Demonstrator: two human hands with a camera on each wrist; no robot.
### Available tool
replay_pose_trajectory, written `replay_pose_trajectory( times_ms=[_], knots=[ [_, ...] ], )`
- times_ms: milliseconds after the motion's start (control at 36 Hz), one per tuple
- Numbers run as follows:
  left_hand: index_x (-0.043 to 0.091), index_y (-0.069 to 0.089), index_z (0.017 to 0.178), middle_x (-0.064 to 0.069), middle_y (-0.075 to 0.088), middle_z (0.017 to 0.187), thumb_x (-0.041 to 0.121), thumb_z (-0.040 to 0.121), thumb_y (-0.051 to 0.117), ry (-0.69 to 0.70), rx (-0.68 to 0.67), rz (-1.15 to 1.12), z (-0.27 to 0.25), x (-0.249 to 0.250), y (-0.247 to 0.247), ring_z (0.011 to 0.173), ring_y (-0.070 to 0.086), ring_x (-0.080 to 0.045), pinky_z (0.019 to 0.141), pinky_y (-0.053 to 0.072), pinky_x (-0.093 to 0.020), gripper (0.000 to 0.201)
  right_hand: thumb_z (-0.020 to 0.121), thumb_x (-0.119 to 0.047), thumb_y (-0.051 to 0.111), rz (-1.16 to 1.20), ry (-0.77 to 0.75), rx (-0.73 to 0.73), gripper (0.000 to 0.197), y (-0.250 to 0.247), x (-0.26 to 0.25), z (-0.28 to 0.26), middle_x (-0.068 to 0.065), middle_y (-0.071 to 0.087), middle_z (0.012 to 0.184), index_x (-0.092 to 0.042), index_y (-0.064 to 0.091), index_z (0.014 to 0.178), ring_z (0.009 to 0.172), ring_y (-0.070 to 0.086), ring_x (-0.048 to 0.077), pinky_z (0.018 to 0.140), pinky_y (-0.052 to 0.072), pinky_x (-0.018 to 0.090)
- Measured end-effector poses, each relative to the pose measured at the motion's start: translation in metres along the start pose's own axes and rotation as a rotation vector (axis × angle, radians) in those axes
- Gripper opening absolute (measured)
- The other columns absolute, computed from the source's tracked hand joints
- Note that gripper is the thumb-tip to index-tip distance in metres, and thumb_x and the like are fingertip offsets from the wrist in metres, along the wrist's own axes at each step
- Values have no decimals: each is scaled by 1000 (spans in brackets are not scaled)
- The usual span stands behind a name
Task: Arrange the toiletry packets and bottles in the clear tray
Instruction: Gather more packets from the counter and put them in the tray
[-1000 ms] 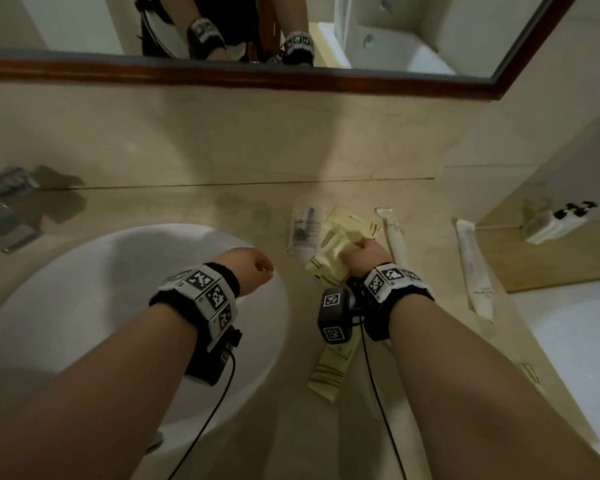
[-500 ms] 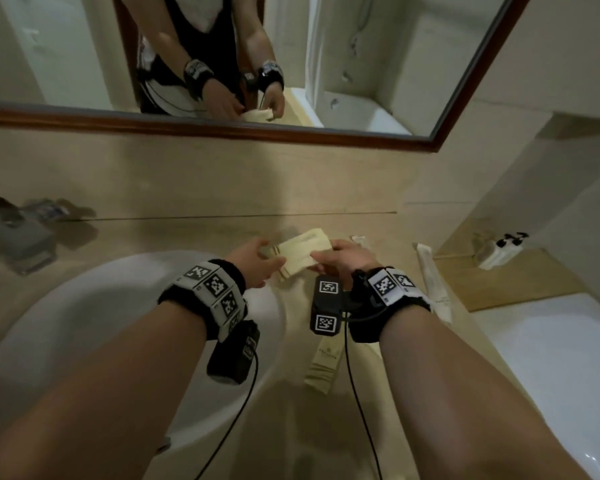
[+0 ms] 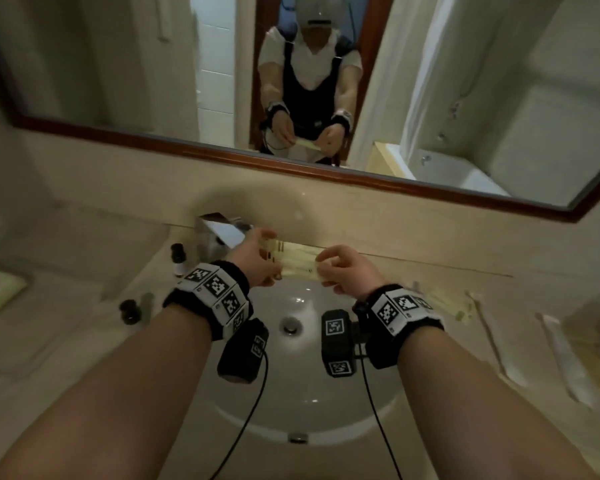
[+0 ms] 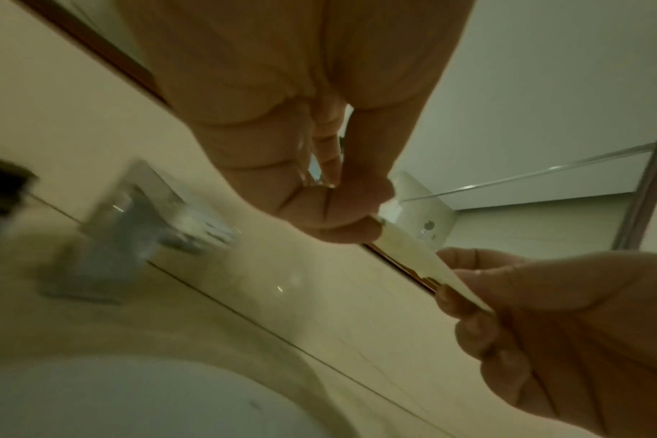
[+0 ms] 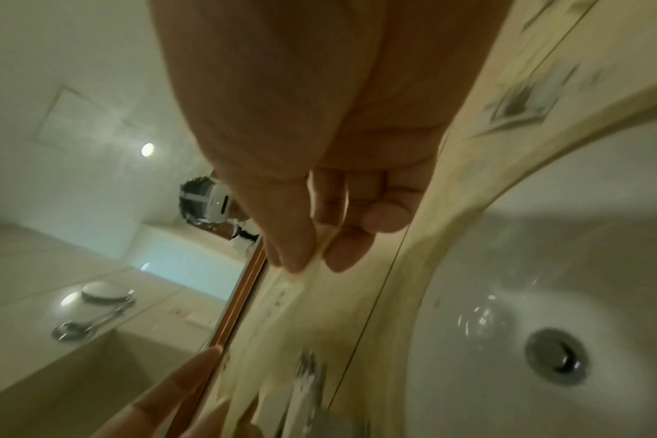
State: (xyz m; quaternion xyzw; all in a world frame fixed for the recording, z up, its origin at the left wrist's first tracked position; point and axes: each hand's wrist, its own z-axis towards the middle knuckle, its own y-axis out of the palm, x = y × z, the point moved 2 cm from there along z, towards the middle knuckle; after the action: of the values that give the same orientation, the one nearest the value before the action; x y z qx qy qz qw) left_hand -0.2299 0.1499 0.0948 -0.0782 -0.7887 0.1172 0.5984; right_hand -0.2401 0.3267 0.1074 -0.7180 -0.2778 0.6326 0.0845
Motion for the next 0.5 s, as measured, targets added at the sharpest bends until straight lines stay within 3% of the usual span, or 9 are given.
replay_pose_trajectory(
  times_ms=[56,111,167,278,361,444,500],
  knots=[
    [15,41,116,-13,54,94,-2,84,62,4,74,-7,-3,-9,-38,69,57,-23,52,51,-26,42,92,-10,56,-9,-23,-50,15,27,-20,5,2,58,82,-12,61,107,62,55,7,56,40,20],
    [13,42,106,-8,51,86,-3,84,61,-5,144,-8,-5,-18,-75,60,53,-18,41,50,-20,32,92,-13,57,-76,-54,-99,16,57,-40,12,-3,60,77,-14,63,106,61,55,6,56,41,18],
    [10,44,99,-3,47,81,-2,86,60,-22,195,13,-8,-27,-112,59,51,-16,34,47,-14,24,92,-15,57,-128,-103,-138,20,91,-61,22,-6,59,74,-13,66,109,60,55,4,53,41,12],
    [8,50,97,-4,48,84,-1,88,57,-42,275,63,-15,-48,-184,56,51,-14,34,46,-9,15,93,-17,56,-168,-191,-185,22,156,-100,37,-4,62,86,-15,68,111,64,55,1,51,40,1],
    [8,52,91,-7,51,82,-2,89,56,-81,338,83,-21,-69,-235,55,50,-15,34,45,-9,10,94,-16,54,-141,-198,-255,23,205,-124,44,1,64,84,-13,67,113,62,55,2,59,44,5],
    [7,54,79,-14,51,90,-4,89,54,-142,361,98,-25,-94,-274,56,49,-15,33,45,-9,15,95,-18,52,-205,-191,-330,24,251,-137,47,-1,62,78,-15,67,114,59,52,0,53,39,3],
    [4,58,87,-10,51,82,-5,89,54,-189,372,150,-28,-110,-293,56,47,-14,32,43,-8,10,96,-19,51,-245,-162,-387,25,282,-139,48,-2,61,83,-16,66,116,60,51,1,50,39,3]
  ],
)
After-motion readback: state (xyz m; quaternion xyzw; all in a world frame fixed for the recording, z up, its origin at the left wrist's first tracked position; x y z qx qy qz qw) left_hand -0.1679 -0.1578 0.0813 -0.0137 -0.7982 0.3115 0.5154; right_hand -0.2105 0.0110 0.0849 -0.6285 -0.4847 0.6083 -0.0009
